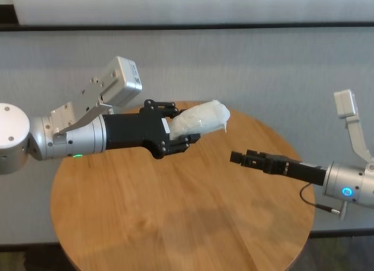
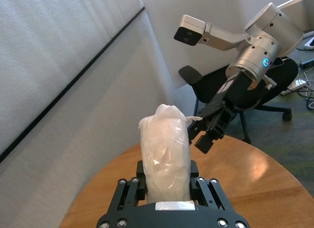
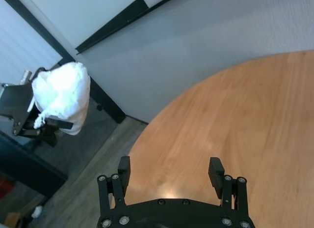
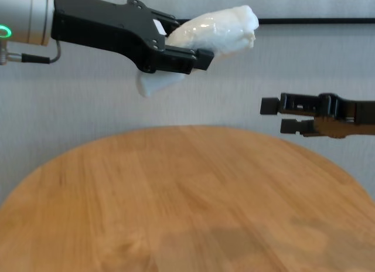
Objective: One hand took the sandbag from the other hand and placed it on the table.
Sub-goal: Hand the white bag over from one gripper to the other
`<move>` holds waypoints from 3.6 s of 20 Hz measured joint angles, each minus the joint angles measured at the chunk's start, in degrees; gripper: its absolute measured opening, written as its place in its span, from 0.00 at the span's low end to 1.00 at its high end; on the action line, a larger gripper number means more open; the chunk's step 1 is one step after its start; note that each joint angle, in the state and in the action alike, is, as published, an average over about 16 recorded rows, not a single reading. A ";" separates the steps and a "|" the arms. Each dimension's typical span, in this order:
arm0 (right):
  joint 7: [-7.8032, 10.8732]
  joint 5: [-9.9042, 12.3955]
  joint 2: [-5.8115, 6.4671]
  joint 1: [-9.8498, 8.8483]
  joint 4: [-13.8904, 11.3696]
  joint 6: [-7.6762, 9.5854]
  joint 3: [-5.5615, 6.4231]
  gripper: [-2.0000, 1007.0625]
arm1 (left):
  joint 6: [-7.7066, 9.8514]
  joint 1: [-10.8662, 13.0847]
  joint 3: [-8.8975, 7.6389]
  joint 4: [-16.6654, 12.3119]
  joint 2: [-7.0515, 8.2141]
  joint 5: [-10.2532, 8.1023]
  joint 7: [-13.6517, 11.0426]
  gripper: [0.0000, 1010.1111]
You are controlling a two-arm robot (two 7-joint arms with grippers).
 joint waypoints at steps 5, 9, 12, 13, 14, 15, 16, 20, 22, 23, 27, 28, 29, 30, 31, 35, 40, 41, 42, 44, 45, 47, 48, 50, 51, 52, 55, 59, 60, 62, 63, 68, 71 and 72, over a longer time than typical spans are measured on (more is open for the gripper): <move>0.78 2.22 -0.14 0.72 0.74 0.05 0.51 0.99 | 0.00 0.00 0.00 0.00 0.00 0.00 0.00 0.51; 1.31 3.91 0.06 1.08 0.84 -0.15 0.97 0.99 | 0.00 0.00 0.00 0.00 0.00 0.00 0.00 0.51; 1.52 4.96 0.28 1.22 0.59 -0.39 1.24 0.99 | 0.00 0.00 0.00 0.00 0.00 0.00 0.00 0.51; 1.55 5.29 0.35 1.26 0.47 -0.46 1.30 0.99 | 0.00 0.00 0.00 0.00 0.00 0.00 0.00 0.51; 1.56 5.59 0.41 1.29 0.33 -0.52 1.34 0.99 | 0.00 0.00 0.00 0.00 0.00 0.00 0.00 0.51; 1.54 5.89 0.47 1.33 0.16 -0.58 1.38 0.99 | 0.00 0.00 0.00 0.00 0.00 0.00 0.00 0.51; 1.49 6.16 0.53 1.36 -0.04 -0.62 1.41 0.99 | 0.00 0.00 0.00 0.00 0.00 0.00 0.00 0.51; 1.10 7.01 0.77 1.51 -1.12 -0.75 1.39 0.99 | 0.00 0.00 0.00 0.00 0.00 0.00 0.00 0.51; 0.91 7.37 0.88 1.62 -1.63 -0.79 1.34 0.99 | 0.00 0.00 0.00 0.00 0.00 0.00 0.00 0.51; 0.83 7.57 0.93 1.68 -1.86 -0.81 1.31 0.99 | 0.00 0.00 0.00 0.00 0.00 0.00 0.00 0.51; 0.66 8.54 1.18 1.96 -2.64 -0.75 1.29 0.99 | 0.00 0.00 0.00 0.00 0.00 0.00 0.00 0.51; 0.64 8.83 1.26 2.02 -2.85 -0.71 1.30 0.99 | 0.00 0.00 0.00 0.00 0.00 0.00 0.00 0.51; 0.63 9.11 1.35 2.07 -3.06 -0.67 1.32 0.99 | 0.00 0.00 0.00 0.00 0.00 0.00 0.00 0.51; 0.62 9.40 1.45 2.11 -3.29 -0.62 1.34 0.99 | 0.00 0.00 0.00 0.00 0.00 0.00 0.00 0.51; 0.63 9.69 1.55 2.14 -3.53 -0.58 1.36 0.99 | 0.00 0.00 0.00 0.00 0.00 0.00 0.00 0.51; 0.69 10.91 2.03 2.12 -4.52 -0.39 1.42 0.99 | 0.00 0.00 0.00 0.00 0.00 0.00 0.00 0.51; 0.77 12.28 2.61 1.90 -5.80 -0.18 1.35 0.99 | 0.00 0.00 0.00 0.00 0.00 0.00 0.00 0.51; 0.79 12.51 2.72 1.83 -6.07 -0.15 1.30 0.99 | 0.00 0.00 0.00 0.00 0.00 0.00 0.00 0.51; 0.81 12.73 2.84 1.76 -6.34 -0.14 1.24 0.99 | 0.00 0.00 0.00 0.00 0.00 0.00 0.00 0.51; 0.89 13.13 3.08 1.58 -6.87 -0.16 1.12 0.99 | 0.00 0.00 0.00 0.00 0.00 0.00 0.00 0.51; 0.95 13.32 3.21 1.49 -7.13 -0.18 1.05 0.99 | 0.00 0.00 0.00 0.00 0.00 0.00 0.00 0.51; 1.07 13.67 3.46 1.32 -7.58 -0.24 0.89 0.99 | 0.00 0.00 0.00 0.00 0.00 0.00 0.00 0.51; 1.13 13.82 3.60 1.24 -7.79 -0.28 0.81 0.99 | 0.00 0.00 0.00 0.00 0.00 0.00 0.00 0.51; 1.27 14.08 3.86 1.09 -8.21 -0.38 0.62 0.99 | 0.00 0.00 0.00 0.00 0.00 0.00 0.00 0.51; 1.35 14.18 3.99 1.01 -8.43 -0.47 0.52 0.99 | 0.00 0.00 0.00 0.00 0.00 0.00 0.00 0.51; 1.44 14.28 4.12 0.93 -8.65 -0.57 0.41 0.99 | 0.00 0.00 0.00 0.00 0.00 0.00 0.00 0.51; 1.66 14.50 4.51 0.67 -9.27 -0.89 0.06 0.99 | 0.00 0.00 0.00 0.00 0.00 0.00 0.00 0.51; 1.69 14.72 4.89 0.46 -9.96 -1.25 -0.52 0.99 | 0.00 0.00 0.00 0.00 0.00 0.00 0.00 0.51; 1.64 14.78 4.93 0.44 -10.09 -1.32 -0.68 0.99 | 0.00 0.00 0.00 0.00 0.00 0.00 0.00 0.51; 1.48 14.87 4.97 0.45 -10.30 -1.45 -1.01 0.99 | 0.00 0.00 0.00 0.00 0.00 0.00 0.00 0.51; 1.36 14.93 4.96 0.47 -10.39 -1.50 -1.18 0.99 | 0.00 0.00 0.00 0.00 0.00 0.00 0.00 0.51; 0.46 15.35 4.62 0.83 -10.57 -1.63 -2.05 0.99 | 0.00 0.00 0.00 0.00 0.00 0.00 0.00 0.51; -0.19 15.66 4.31 1.15 -10.52 -1.58 -2.60 0.99 | 0.00 0.00 0.00 0.00 0.00 0.00 0.00 0.51; -0.38 15.76 4.20 1.25 -10.50 -1.57 -2.78 0.99 | 0.00 0.00 0.00 0.00 0.00 0.00 0.00 0.51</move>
